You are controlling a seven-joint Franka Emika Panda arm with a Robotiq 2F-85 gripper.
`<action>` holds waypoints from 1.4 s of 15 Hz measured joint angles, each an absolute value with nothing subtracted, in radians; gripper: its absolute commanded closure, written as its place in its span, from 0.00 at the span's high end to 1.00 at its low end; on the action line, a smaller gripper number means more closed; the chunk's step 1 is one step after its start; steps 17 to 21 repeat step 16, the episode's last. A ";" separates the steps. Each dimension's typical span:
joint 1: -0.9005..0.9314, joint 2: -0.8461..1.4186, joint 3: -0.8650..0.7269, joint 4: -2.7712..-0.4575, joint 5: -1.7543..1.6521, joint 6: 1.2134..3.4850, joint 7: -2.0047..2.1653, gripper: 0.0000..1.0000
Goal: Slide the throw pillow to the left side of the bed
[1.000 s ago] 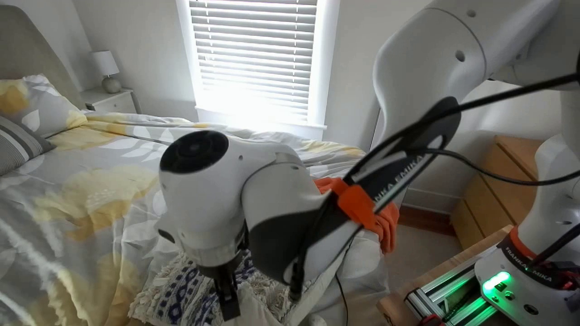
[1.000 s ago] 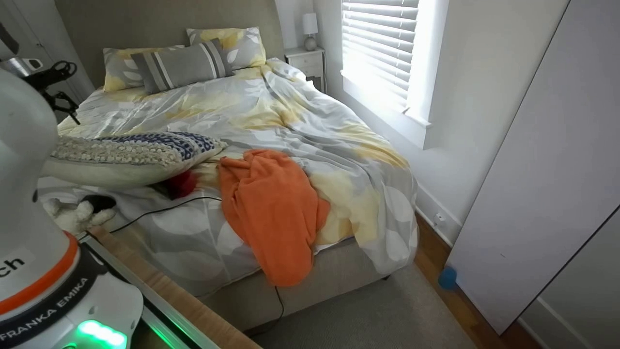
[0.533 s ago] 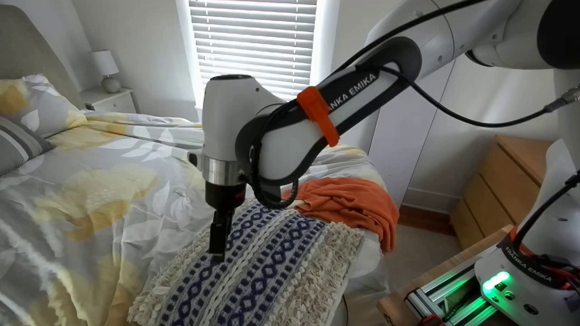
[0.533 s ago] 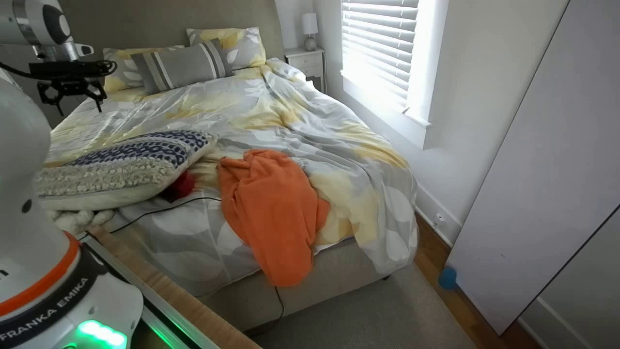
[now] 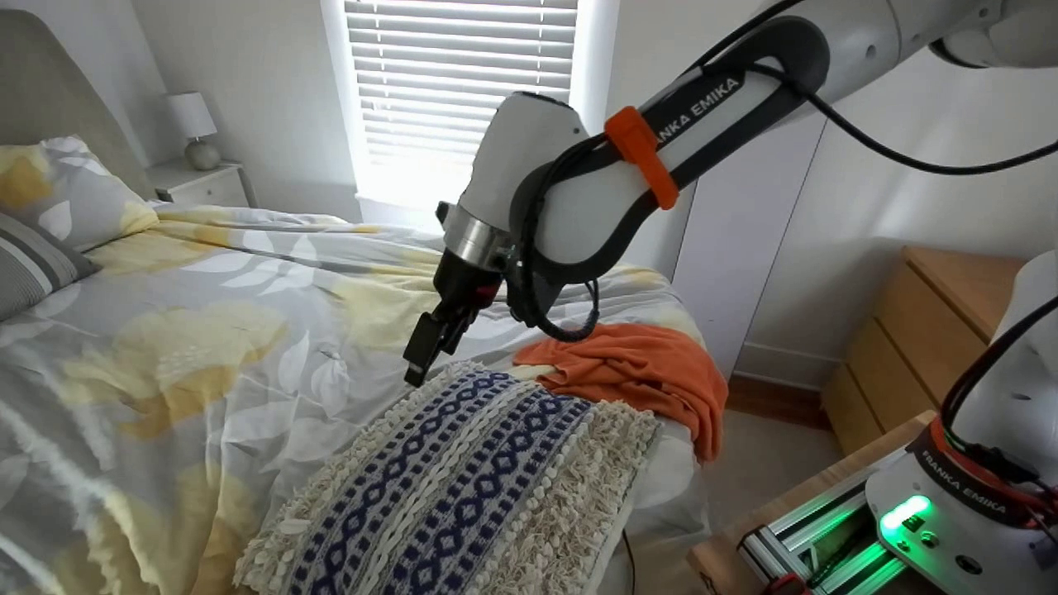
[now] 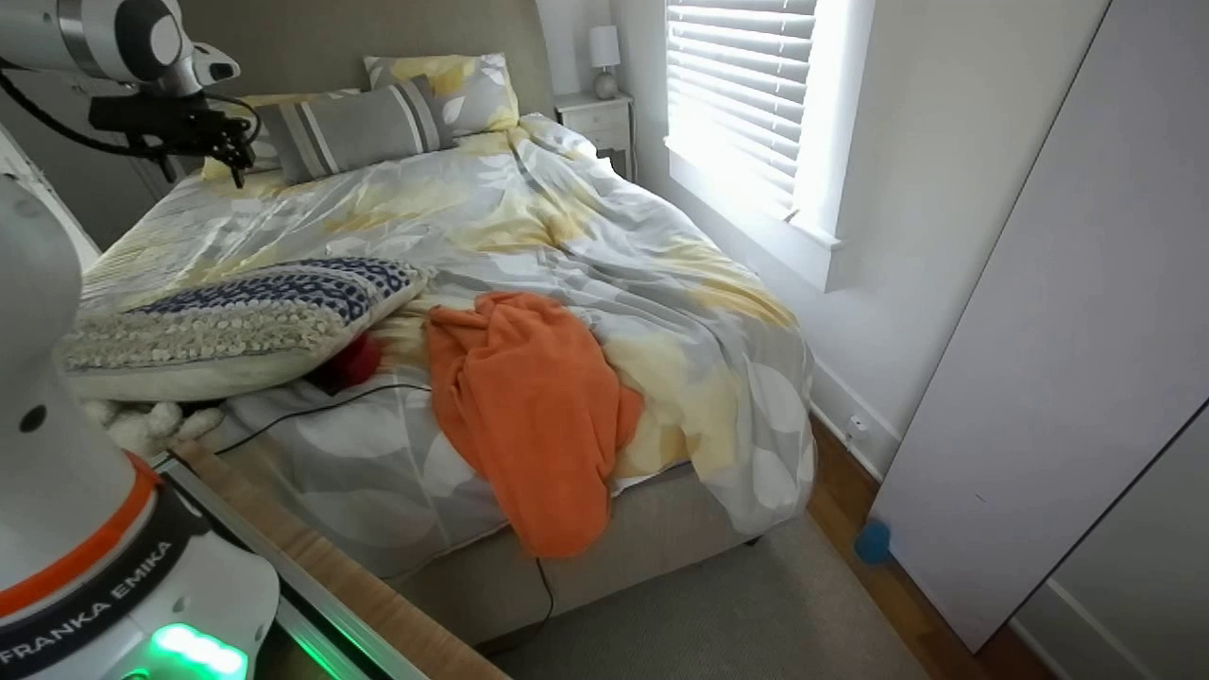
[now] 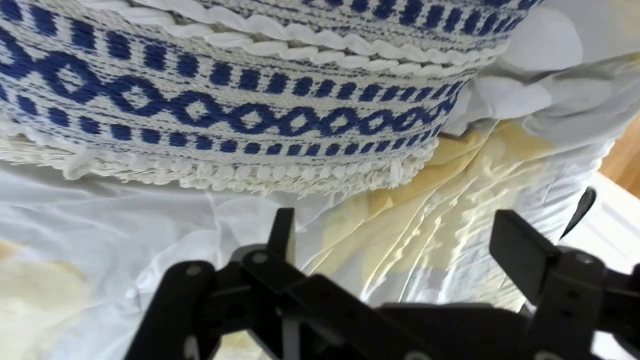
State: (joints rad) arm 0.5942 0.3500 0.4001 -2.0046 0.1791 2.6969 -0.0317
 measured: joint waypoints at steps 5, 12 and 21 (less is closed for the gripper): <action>0.591 0.115 0.348 -2.281 0.088 2.877 0.231 1.00; 0.595 -0.234 0.292 -2.520 -0.258 2.703 0.541 1.00; 0.593 -0.245 0.293 -2.535 -0.260 2.702 0.541 1.00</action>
